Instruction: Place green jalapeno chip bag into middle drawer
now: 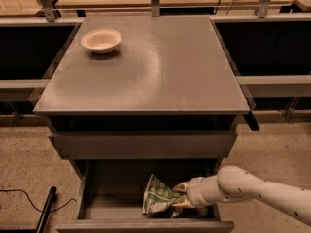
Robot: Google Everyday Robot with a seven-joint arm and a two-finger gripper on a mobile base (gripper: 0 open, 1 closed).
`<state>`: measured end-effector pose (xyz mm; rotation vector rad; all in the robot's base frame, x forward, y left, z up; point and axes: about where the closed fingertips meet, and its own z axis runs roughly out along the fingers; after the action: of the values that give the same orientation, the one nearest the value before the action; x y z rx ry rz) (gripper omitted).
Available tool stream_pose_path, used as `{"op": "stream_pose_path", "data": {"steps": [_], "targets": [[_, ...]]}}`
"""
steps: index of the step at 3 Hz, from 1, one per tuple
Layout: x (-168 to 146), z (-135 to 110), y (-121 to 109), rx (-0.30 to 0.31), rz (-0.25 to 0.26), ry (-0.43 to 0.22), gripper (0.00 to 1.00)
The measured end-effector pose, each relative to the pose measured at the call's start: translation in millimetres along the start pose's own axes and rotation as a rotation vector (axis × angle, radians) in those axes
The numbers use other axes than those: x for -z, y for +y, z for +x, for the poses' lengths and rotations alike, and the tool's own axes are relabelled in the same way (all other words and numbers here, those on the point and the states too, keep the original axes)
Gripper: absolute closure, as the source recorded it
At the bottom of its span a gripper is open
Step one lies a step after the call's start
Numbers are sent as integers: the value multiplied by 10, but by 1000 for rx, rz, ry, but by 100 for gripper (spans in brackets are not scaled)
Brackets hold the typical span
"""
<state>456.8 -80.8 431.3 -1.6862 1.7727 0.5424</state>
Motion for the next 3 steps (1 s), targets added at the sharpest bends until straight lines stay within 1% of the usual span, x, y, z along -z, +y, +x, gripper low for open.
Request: {"op": "stream_pose_path", "data": {"steps": [1,2,3], "targets": [[-13,-6,9,0,-3,-1,15],[-21,-23,20,4,-7,2,0],[119,-278,33,36,-19,-18,17]]}}
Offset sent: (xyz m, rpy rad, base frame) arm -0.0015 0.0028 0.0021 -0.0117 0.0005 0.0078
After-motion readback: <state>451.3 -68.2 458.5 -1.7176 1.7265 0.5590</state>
